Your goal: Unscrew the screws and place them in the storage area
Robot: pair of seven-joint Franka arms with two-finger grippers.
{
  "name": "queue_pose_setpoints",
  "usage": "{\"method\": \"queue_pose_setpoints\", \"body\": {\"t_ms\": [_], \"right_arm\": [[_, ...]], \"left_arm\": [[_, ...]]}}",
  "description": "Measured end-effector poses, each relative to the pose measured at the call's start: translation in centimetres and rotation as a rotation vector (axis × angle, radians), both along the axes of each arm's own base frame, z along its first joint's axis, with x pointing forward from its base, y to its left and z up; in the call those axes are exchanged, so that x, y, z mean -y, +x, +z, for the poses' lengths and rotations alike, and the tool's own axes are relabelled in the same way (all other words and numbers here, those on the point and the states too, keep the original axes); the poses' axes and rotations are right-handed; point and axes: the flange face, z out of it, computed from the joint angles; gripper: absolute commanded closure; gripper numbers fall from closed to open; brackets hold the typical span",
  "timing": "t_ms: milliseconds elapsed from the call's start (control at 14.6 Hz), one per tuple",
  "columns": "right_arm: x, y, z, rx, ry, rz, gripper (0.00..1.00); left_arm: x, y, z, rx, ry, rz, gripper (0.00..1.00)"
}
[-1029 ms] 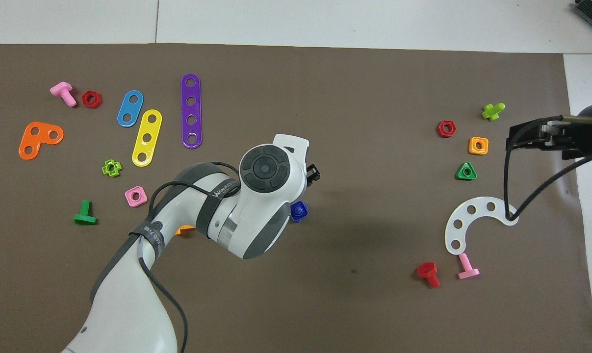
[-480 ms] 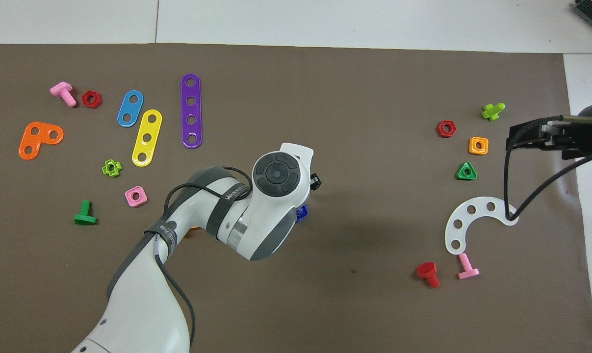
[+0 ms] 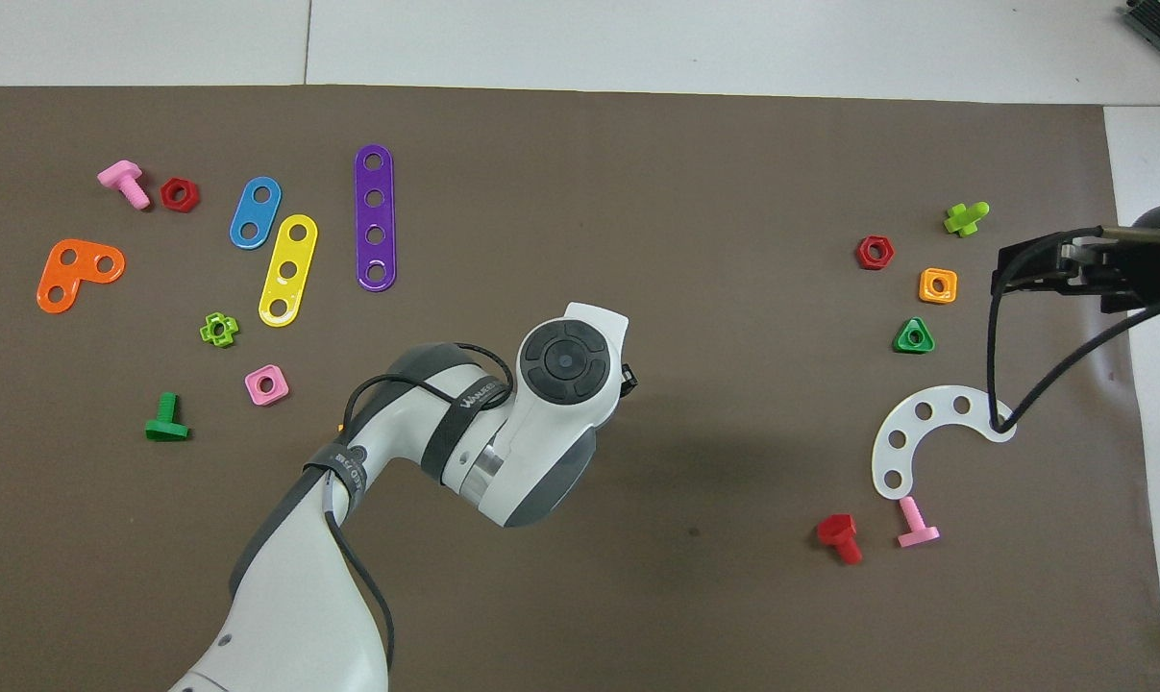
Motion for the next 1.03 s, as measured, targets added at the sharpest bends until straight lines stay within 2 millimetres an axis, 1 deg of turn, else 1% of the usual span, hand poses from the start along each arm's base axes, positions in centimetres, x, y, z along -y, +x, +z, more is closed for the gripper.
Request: {"method": "queue_pose_setpoints", "body": {"t_ms": [274,480,549,617,823,891,960,1029], "right_arm": [[0.0,0.0,0.0,0.000,0.000,0.000,0.00],[0.0,0.0,0.0,0.000,0.000,0.000,0.00],[0.0,0.0,0.0,0.000,0.000,0.000,0.00],[0.0,0.0,0.0,0.000,0.000,0.000,0.00],[0.2,0.0,0.0,0.000,0.000,-0.004,0.00],[0.2,0.0,0.0,0.000,0.000,-0.004,0.00],[0.2,0.0,0.0,0.000,0.000,-0.004,0.00],[0.2,0.0,0.0,0.000,0.000,-0.003,0.00]], "left_arm": [[0.0,0.0,0.0,-0.002,0.002,-0.001,0.87],[0.0,0.1,0.2,-0.005,0.005,0.000,0.88],[0.0,0.3,0.7,-0.011,0.010,0.000,0.88],[0.1,0.7,1.6,-0.016,0.014,0.001,0.88],[0.7,2.1,6.0,-0.033,0.026,0.000,0.87],[0.7,2.5,7.1,-0.038,0.031,0.002,0.87],[0.3,3.3,8.0,-0.037,0.032,0.012,0.87],[-0.7,4.4,8.9,-0.032,0.030,0.023,0.87]]}}
